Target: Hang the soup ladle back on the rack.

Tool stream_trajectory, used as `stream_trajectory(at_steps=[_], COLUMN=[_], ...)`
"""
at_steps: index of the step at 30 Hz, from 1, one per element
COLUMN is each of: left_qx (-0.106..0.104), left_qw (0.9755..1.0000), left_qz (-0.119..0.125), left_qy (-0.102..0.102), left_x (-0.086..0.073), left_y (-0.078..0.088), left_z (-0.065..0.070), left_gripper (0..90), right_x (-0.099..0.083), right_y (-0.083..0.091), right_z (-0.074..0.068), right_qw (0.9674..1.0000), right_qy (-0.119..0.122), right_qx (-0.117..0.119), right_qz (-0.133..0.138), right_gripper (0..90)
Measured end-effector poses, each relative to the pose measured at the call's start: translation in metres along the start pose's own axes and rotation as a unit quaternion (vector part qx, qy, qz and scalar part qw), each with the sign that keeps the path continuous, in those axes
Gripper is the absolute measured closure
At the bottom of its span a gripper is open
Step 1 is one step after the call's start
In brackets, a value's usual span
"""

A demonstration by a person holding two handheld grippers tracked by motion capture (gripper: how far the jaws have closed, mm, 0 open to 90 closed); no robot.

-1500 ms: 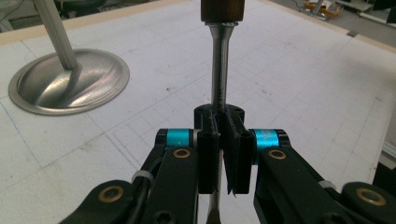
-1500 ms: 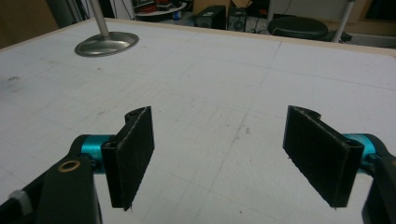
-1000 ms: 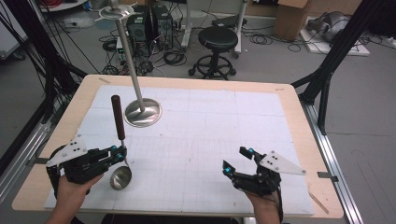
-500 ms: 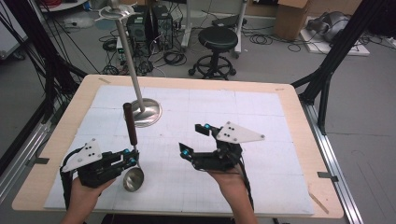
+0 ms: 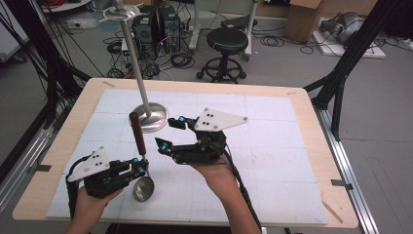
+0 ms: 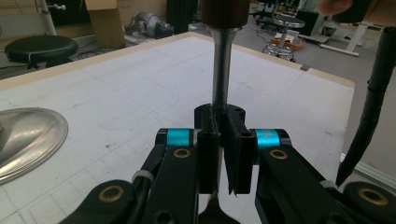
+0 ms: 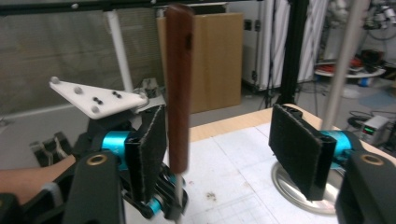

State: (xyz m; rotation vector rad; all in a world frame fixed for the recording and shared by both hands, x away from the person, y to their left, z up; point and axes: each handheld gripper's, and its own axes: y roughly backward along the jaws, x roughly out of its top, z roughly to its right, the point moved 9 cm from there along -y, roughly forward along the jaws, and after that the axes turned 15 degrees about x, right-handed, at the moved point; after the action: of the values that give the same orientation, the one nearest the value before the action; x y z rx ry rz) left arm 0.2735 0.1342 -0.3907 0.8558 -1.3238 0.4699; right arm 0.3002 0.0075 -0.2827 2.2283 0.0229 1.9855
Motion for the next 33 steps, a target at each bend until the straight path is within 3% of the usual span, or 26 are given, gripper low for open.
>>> stream_trajectory(at_steps=[9,13,22,33], left_qx=[-0.007,-0.013,-0.018,-0.037], left_qw=[1.0,0.9999,0.9998,0.9992], left_qz=[0.003,0.003,0.007,0.015], left_qy=[-0.004,-0.008,-0.008,-0.008], left_x=[0.003,0.003,0.005,0.008], left_y=[0.0,0.001,0.002,0.003], left_z=[0.006,0.008,0.009,0.012], left_gripper=[84.0,83.9,83.9,83.5], right_x=[0.02,0.024,0.028,0.031], right_y=[-0.032,-0.04,-0.042,-0.04], right_z=[-0.013,-0.013,-0.015,-0.018], right_qw=[0.9993,0.999,0.9983,0.996], right_qy=[0.015,0.016,0.014,0.006], right_qx=[0.031,0.039,0.057,0.089], right_qz=[-0.013,-0.017,-0.007,0.007], right_gripper=[43.7,52.0,70.8,72.6])
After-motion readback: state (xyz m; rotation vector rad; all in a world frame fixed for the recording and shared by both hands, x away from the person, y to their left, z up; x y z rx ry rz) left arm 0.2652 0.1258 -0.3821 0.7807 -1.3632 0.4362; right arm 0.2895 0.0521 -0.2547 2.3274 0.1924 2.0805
